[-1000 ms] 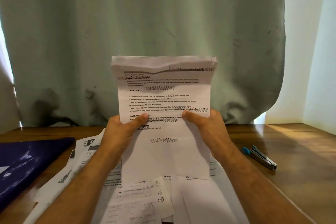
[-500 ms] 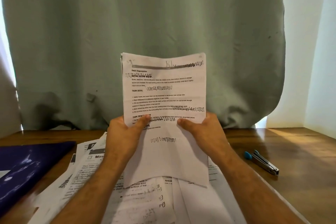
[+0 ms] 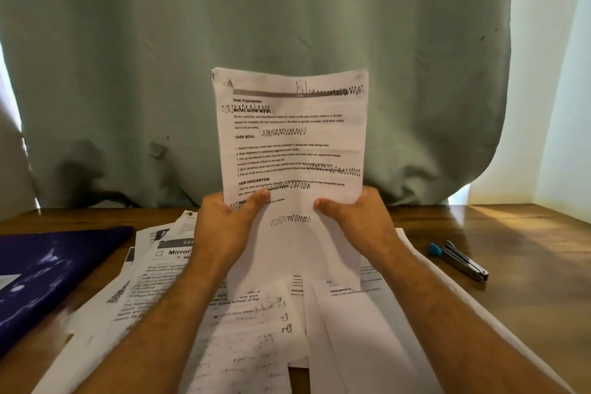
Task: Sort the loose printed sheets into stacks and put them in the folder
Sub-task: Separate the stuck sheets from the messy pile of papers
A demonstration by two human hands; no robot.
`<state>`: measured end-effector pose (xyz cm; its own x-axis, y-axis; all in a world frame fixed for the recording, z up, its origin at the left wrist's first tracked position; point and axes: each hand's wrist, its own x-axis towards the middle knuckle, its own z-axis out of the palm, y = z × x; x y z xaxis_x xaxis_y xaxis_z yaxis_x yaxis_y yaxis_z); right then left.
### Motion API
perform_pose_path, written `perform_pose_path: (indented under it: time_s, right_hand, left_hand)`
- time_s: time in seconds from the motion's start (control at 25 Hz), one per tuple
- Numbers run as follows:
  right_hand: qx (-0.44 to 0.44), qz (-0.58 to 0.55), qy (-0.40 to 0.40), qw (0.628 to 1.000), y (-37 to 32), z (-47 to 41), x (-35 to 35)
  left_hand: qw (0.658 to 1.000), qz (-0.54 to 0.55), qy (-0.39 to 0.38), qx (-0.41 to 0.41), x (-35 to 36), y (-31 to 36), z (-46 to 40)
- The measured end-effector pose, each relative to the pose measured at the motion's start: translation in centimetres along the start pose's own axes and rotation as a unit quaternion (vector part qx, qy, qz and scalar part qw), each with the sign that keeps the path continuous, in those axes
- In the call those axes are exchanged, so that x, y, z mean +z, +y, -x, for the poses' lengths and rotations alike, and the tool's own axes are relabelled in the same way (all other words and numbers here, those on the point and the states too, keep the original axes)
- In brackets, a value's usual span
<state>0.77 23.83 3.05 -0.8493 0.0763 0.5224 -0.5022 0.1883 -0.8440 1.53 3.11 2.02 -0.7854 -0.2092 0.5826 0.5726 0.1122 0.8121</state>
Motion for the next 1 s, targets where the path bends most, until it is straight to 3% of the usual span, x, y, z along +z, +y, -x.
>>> perform_pose_path:
  time_s: [0.6,0.84,1.0]
  right_hand:
    - [-0.014,-0.029,-0.002,0.999,0.3,0.2,0.6]
    - [0.007,-0.044,-0.011,0.999,0.2,0.2,0.2]
    - [-0.019,-0.117,-0.056,0.991,-0.5,-0.5,-1.5]
  left_hand:
    - [0.999,0.035,0.009,-0.013,-0.6,-0.4,-0.2]
    - [0.999,0.032,-0.024,-0.032,-0.8,0.1,-0.6]
    - [0.985,0.127,-0.063,-0.099,-1.4,0.8,-1.3]
